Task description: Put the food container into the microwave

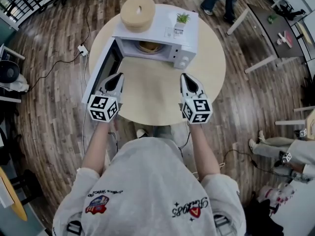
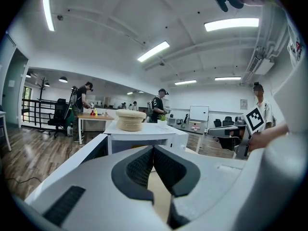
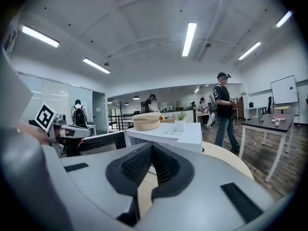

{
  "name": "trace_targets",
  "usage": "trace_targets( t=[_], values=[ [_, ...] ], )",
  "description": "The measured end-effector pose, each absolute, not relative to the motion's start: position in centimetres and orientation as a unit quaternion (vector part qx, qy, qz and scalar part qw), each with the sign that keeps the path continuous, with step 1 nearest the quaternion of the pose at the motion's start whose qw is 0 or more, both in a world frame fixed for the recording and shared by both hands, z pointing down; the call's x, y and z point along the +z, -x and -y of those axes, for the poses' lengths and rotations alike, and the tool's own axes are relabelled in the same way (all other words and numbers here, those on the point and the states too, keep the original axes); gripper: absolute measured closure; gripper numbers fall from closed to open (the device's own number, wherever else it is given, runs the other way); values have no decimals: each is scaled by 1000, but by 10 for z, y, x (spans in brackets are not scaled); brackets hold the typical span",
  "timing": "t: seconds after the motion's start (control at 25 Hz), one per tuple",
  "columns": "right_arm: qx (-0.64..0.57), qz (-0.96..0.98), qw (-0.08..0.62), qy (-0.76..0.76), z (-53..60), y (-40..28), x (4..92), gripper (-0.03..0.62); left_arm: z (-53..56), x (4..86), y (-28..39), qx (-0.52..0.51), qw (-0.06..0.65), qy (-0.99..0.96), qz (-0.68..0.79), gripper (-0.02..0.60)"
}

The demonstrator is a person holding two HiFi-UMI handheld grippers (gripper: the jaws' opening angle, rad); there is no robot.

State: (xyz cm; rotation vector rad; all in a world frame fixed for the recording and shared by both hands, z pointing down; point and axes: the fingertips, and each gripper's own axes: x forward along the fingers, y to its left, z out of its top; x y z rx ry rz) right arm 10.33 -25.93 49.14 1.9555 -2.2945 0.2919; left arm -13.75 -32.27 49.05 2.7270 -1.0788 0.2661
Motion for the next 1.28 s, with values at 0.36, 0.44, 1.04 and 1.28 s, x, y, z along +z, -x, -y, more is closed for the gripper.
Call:
trace_targets(
  t=[0.36,0.44,1.04,1.28],
  values=[
    [79,759,52,-644,248,-93,480,589,315,482,146,78,94,-921,369,577],
    [75,760,51,-643,247,-90,477,589,315,482,147,77,94,-921,369,577],
    [84,765,54,-636,232,-79,484,589,303,485,145,77,99,-923,364,577],
    [86,769,60,-630,229,-72,488,590,301,486,150,75,102,-922,366,577]
  ],
)
